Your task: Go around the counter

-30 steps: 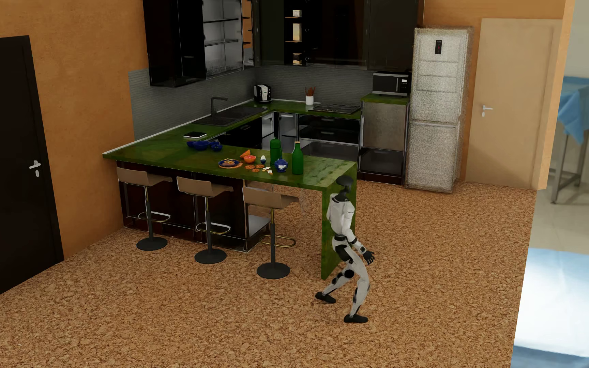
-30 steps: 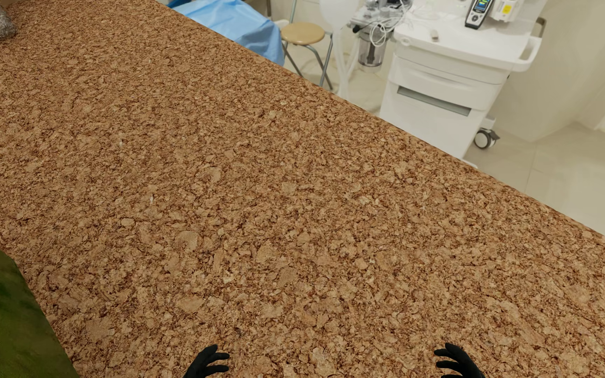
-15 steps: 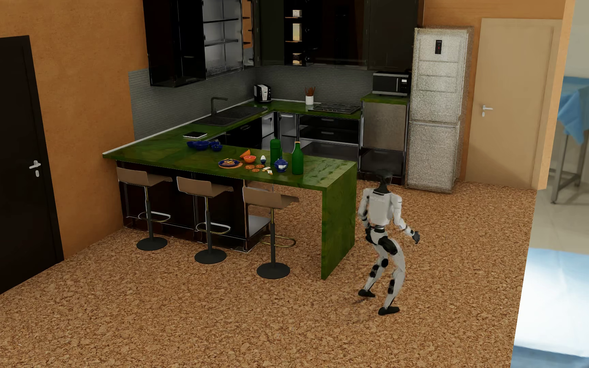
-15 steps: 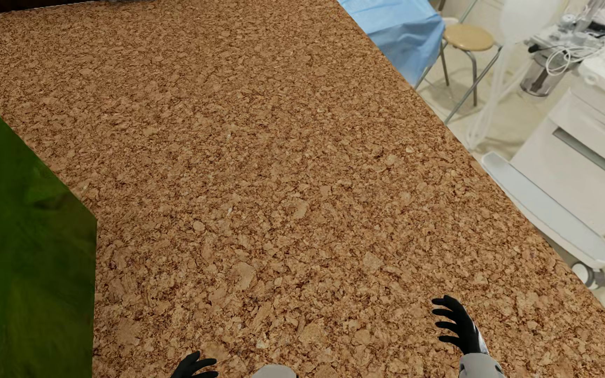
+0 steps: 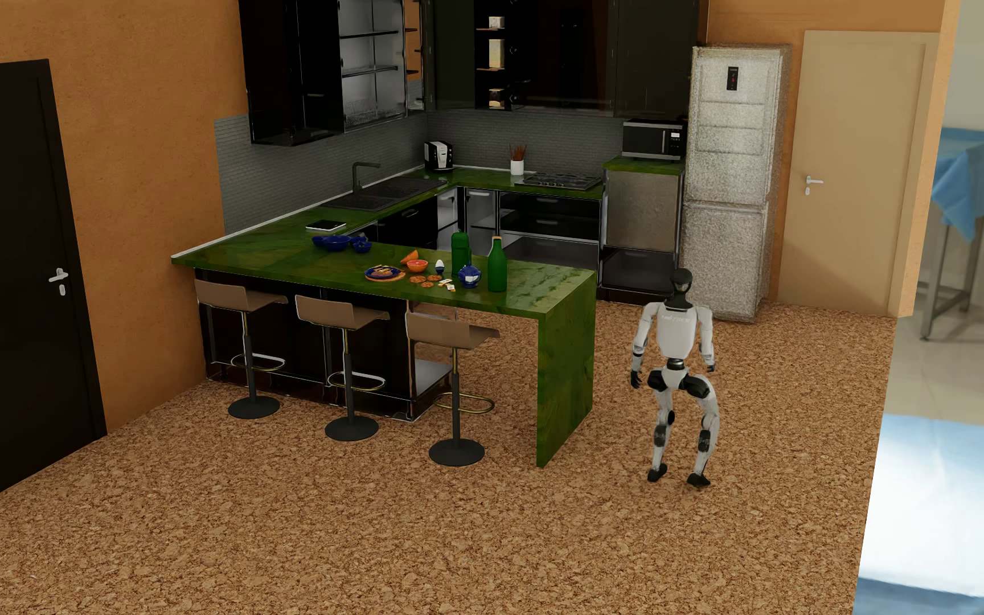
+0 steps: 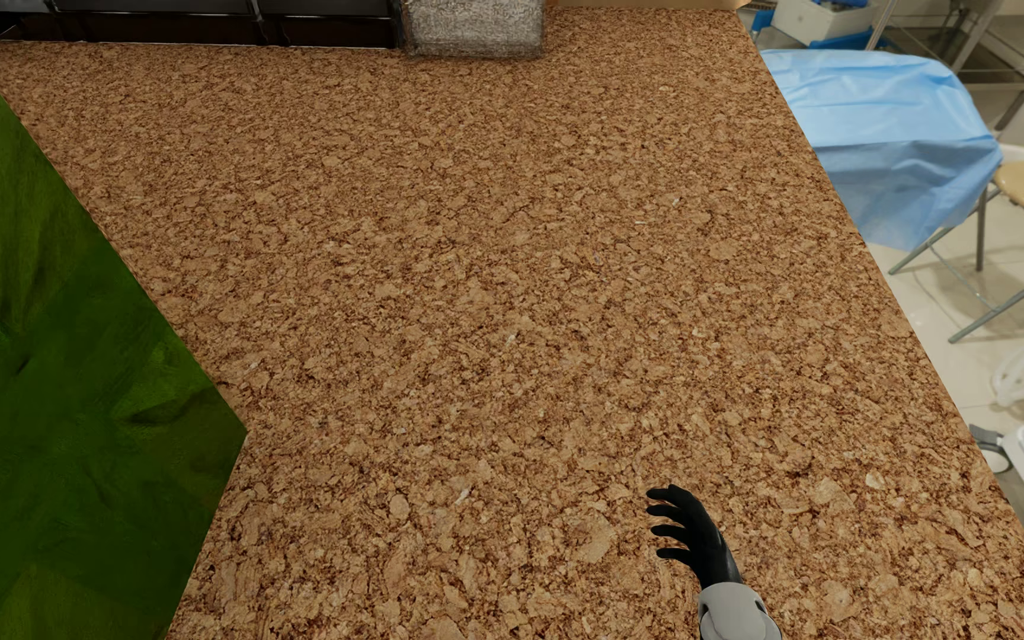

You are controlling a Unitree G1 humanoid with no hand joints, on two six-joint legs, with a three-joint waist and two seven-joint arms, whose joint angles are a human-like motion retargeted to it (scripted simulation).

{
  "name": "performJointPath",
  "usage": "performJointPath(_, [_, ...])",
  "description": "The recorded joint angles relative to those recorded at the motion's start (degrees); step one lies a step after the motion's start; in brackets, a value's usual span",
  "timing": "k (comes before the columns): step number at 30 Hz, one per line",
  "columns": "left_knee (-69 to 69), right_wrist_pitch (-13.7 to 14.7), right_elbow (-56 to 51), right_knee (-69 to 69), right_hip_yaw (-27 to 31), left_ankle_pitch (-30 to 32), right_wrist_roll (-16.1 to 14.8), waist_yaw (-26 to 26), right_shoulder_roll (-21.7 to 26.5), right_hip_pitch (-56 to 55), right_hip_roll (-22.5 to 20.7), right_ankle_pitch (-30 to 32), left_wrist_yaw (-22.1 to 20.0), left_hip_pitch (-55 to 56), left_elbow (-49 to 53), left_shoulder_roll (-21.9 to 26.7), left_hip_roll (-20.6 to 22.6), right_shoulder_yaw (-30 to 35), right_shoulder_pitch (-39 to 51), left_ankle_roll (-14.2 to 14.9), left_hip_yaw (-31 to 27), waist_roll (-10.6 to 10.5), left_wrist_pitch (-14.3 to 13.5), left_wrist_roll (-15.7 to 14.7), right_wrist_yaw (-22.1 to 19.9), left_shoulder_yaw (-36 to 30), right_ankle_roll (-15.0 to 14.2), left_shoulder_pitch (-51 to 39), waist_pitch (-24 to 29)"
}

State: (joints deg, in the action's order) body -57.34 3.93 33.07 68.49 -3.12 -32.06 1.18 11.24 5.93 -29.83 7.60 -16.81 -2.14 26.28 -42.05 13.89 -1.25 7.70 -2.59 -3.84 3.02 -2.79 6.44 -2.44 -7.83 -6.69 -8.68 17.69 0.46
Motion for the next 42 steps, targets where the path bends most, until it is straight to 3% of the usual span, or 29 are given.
performJointPath(2, [5.35, -1.41, 1.01, 3.21, 5.85, -1.49, 2.27, -7.49, 2.43, -7.29, -3.18, -0.57, -2.65, -5.67, 0.53, -2.19, 2.52, -3.79, -5.96, 0.26, -2.03, 4.20, -0.64, -0.57, 2.86, 4.33, -3.59, -2.12, -0.72])
performJointPath(5, [10.52, -6.89, 0.32, -8.58, 4.51, -1.81, 4.18, -9.79, 5.30, -11.33, -3.32, -4.09, -3.55, -15.00, 5.75, -5.79, 4.24, -7.88, -13.44, 1.63, -6.21, 9.27, -1.66, 2.46, 4.63, 1.78, -6.32, -9.86, 0.60])
performJointPath(6, [1.56, -5.37, 2.21, -20.28, 4.35, 1.39, 3.59, -8.88, 5.70, -8.93, -2.08, -4.25, -2.41, -12.28, 7.64, -6.88, 5.27, -7.87, -13.30, -0.65, -6.79, 10.40, -1.75, 3.62, 4.28, 2.89, -6.52, -11.70, 1.59])
performJointPath(7, [-11.36, -2.44, 5.50, -21.03, 1.89, 11.16, 1.68, -5.31, 8.59, -6.31, -1.29, 3.75, -0.25, -6.65, 8.02, -6.30, 4.07, -7.69, -11.11, -2.50, -5.23, 8.27, -2.06, 3.53, 3.19, 2.20, -3.71, -11.56, 3.30])
performJointPath(8, [-17.20, -1.00, 4.04, -20.33, -0.48, 15.96, -0.56, -2.77, 10.29, -3.74, -0.56, 0.86, 2.43, -1.03, 6.59, -4.88, 2.02, -7.52, -8.44, -2.26, -2.34, 5.33, -2.67, 2.85, 1.54, 2.74, 2.60, -9.11, 4.46])
performJointPath(9, [-15.30, 0.00, 2.58, -20.19, -2.32, 12.23, -2.33, -0.04, 9.36, -0.76, 0.05, -1.87, 4.95, 2.55, 5.89, -2.90, -0.47, -6.19, -4.98, -1.47, 0.32, 2.59, -2.65, 2.28, -0.30, 4.85, 7.60, -5.16, 4.93])
performJointPath(11, [-1.85, -0.72, -1.56, -20.12, -4.95, 2.54, -2.90, 4.69, 4.27, 4.65, 0.83, -7.10, 4.50, 5.28, 5.89, -1.86, -3.74, -1.17, 1.24, 0.52, 0.63, -2.84, -0.14, 2.53, -1.98, 6.47, 1.31, 0.96, 2.26])
performJointPath(12, [1.58, -0.39, -1.09, -13.09, -3.28, 3.40, -1.63, 4.84, 2.27, 4.43, 1.95, -7.96, 2.32, 2.87, 3.52, -2.44, -2.67, 0.70, 3.78, 2.25, 0.27, -4.15, 1.14, 2.35, -1.38, 4.03, 1.67, 2.59, 1.81])
performJointPath(14, [2.67, 1.65, 2.43, 1.92, 4.49, -0.62, 1.97, 1.00, 0.33, -3.02, -0.50, 3.72, -1.47, -2.88, 0.52, -2.45, 0.31, -0.14, 0.53, 2.48, -1.58, -2.57, 3.48, -0.08, 1.84, -0.52, 4.79, -0.22, 2.22])
performJointPath(16, [0.98, 2.94, 4.32, -13.69, 6.57, -3.18, 5.22, -2.80, 4.25, -5.17, -1.47, -4.59, -3.98, -6.47, 7.75, -6.35, 2.87, -4.51, -7.77, 2.56, -3.38, 1.65, 3.99, -2.76, 4.88, 2.96, 5.07, -4.19, 2.06])
performJointPath(17, [-6.32, 2.23, 5.06, -13.44, 5.10, -0.72, 5.30, -2.66, 8.00, -3.17, -1.11, -6.81, -3.54, -4.54, 7.34, -7.80, 2.58, -5.16, -9.68, 1.26, -4.63, 1.43, 2.39, -3.64, 5.14, 3.17, 0.56, -6.22, 1.61])
performJointPath(18, [-12.19, 0.23, 4.42, -14.14, 2.79, 4.96, 4.17, -1.87, 9.68, 0.01, -0.40, -9.26, -1.50, -1.97, 5.51, -8.14, 1.39, -5.54, -10.35, -1.88, -3.42, 0.76, 0.36, -4.06, 4.11, 2.60, 0.97, -6.38, 1.03])
performJointPath(21, [-9.99, -8.23, -2.04, -22.05, -2.79, 5.12, -1.52, 5.92, 4.82, 12.09, 1.00, -12.42, 7.26, 3.00, 7.86, -4.26, -0.03, -3.46, -1.97, 0.71, 2.11, -0.66, -1.46, -2.77, -2.22, 5.59, 0.61, -1.55, 0.01])
performJointPath(22, [-1.45, -6.54, -2.39, -14.14, -2.05, 1.86, -2.63, 5.37, 2.37, 10.75, 0.62, -9.45, 7.13, 2.03, 5.65, -3.12, -1.25, -1.53, 2.73, 0.84, 0.84, -1.52, -1.91, -1.58, -2.60, 4.58, -0.72, 0.59, 0.24])
performJointPath(23, [1.42, -2.03, 0.70, -3.07, 1.17, -0.67, -2.69, 3.53, -0.58, 6.20, -0.36, -2.43, 5.60, -0.36, 0.21, -1.55, -0.48, -1.34, 4.56, -0.11, -0.01, -0.38, -2.09, -0.59, -1.68, 1.21, -1.89, 0.96, 0.41])
performJointPath(25, [6.35, 4.50, 2.20, 3.51, 4.47, -2.79, 0.18, -2.01, 1.00, -3.40, -4.30, -3.98, 1.34, -7.08, 1.15, -2.64, 2.25, -2.78, -3.09, 0.01, -2.53, 4.16, 0.84, -0.59, 3.11, 1.47, -2.92, -1.00, 1.47])
performJointPath(27, [8.28, 3.13, 1.41, -8.07, 3.71, -4.30, 4.00, -7.28, 4.27, -10.43, -4.52, -5.49, -4.39, -13.68, 5.04, -4.34, 4.07, -5.38, -10.44, 1.25, -4.79, 7.67, 4.27, 0.49, 7.35, 2.20, -3.73, -5.82, 3.46])
performJointPath(29, [-8.17, 2.28, 5.86, -18.71, 3.29, 5.08, 4.41, -6.11, 8.10, -10.16, -2.93, 2.90, -5.27, -9.32, 7.44, -5.09, 5.56, -7.12, -11.31, -0.93, -4.41, 9.47, 5.70, 1.06, 7.21, 3.44, -4.94, -10.40, 3.93])
performJointPath(30, [-16.88, 1.70, 6.64, -17.70, 0.78, 14.66, 3.01, -3.62, 10.55, -7.49, -2.52, 1.37, -3.02, -4.63, 5.81, -5.38, 3.81, -6.65, -9.53, -1.23, -3.19, 6.69, 5.33, 1.06, 5.17, 3.15, -1.51, -10.66, 4.27])
performJointPath(31, [-19.33, -0.16, 4.18, -18.30, -1.19, 14.55, 1.05, -1.02, 10.98, -3.83, -2.09, -1.10, 0.57, 0.16, 4.89, -4.66, 2.39, -7.23, -5.17, -0.03, -1.19, 3.79, 4.30, 1.09, 2.52, 4.80, 5.30, -7.46, 4.84])
performJointPath(32, [-16.70, -1.62, 0.89, -19.07, -2.85, 9.51, -0.87, 2.39, 9.71, -0.10, -1.49, -3.45, 3.64, 3.73, 6.97, -3.72, 0.68, -6.34, -1.28, 0.80, 0.31, 1.05, 3.94, 1.75, -0.14, 5.83, 6.84, -3.58, 4.96])
performJointPath(33, [-9.86, -2.34, -2.78, -19.64, -3.99, 4.03, -2.32, 5.38, 7.50, 3.01, -0.46, -5.93, 5.27, 5.91, 7.32, -3.47, -1.09, -4.58, 1.56, 1.79, 0.72, -1.14, 3.42, 3.16, -2.13, 7.25, 2.22, -0.37, 3.75])
performJointPath(34, [0.08, -0.14, -0.56, -12.26, -2.18, 4.20, -2.76, 4.98, 3.94, 2.22, -0.12, -5.04, 4.59, 4.59, 3.74, -3.08, -2.12, -2.63, 4.71, 2.05, -0.49, -2.67, 2.41, 4.62, -2.89, 5.02, -0.18, 2.00, 2.55])
performJointPath(36, [3.84, 4.81, 1.96, -0.90, 3.99, 1.80, -1.38, 2.38, 2.09, -2.95, -1.08, 1.31, 2.17, -1.34, -1.27, -1.64, 1.38, 2.99, 0.97, 1.50, -1.03, -0.71, 2.22, 3.95, -1.13, -0.03, -1.61, 0.58, 1.57])
performJointPath(38, [6.78, 5.51, 1.91, -7.85, 4.41, -1.14, 2.78, -3.55, 3.18, -6.56, -3.20, -4.76, -0.38, -7.85, 6.26, -5.42, 4.11, -3.43, -6.85, 2.01, -2.80, 2.82, 1.38, -0.20, 3.72, 3.65, -1.96, -1.28, 1.91])
performJointPath(39, [3.20, 5.94, 4.21, -13.86, 3.92, -2.46, 4.31, -4.60, 5.42, -5.88, -3.09, -3.11, -0.91, -8.51, 8.13, -7.07, 5.19, -6.09, -10.02, 1.46, -3.97, 4.03, 0.05, -1.92, 5.59, 4.24, -1.53, -4.13, 1.69])
performJointPath(40, [-5.91, 3.96, 5.44, -13.24, 1.75, 1.94, 4.22, -3.38, 7.51, -3.44, -3.05, -5.99, -0.08, -5.45, 6.44, -7.08, 4.38, -6.17, -10.88, -0.06, -4.07, 3.04, -1.75, -3.10, 6.02, 1.96, 4.78, -7.11, 1.57])
performJointPath(41, [-12.17, 0.35, 4.58, -14.10, -0.68, 7.03, 3.15, -2.28, 8.82, -0.53, -2.83, -8.11, 2.16, -2.01, 3.68, -6.51, 2.46, -5.27, -10.49, -2.04, -2.65, 1.66, -3.45, -4.23, 5.44, 2.16, 7.92, -8.11, 1.05])
performJointPath(42, [-13.61, -3.36, 3.17, -15.87, -2.46, 8.85, 1.56, -0.29, 7.99, 2.98, -2.15, -9.85, 4.78, 0.51, 4.44, -5.88, 0.18, -3.86, -9.26, -4.30, 0.17, 0.90, -4.06, -5.08, 3.83, 3.39, 5.88, -5.89, 0.48])
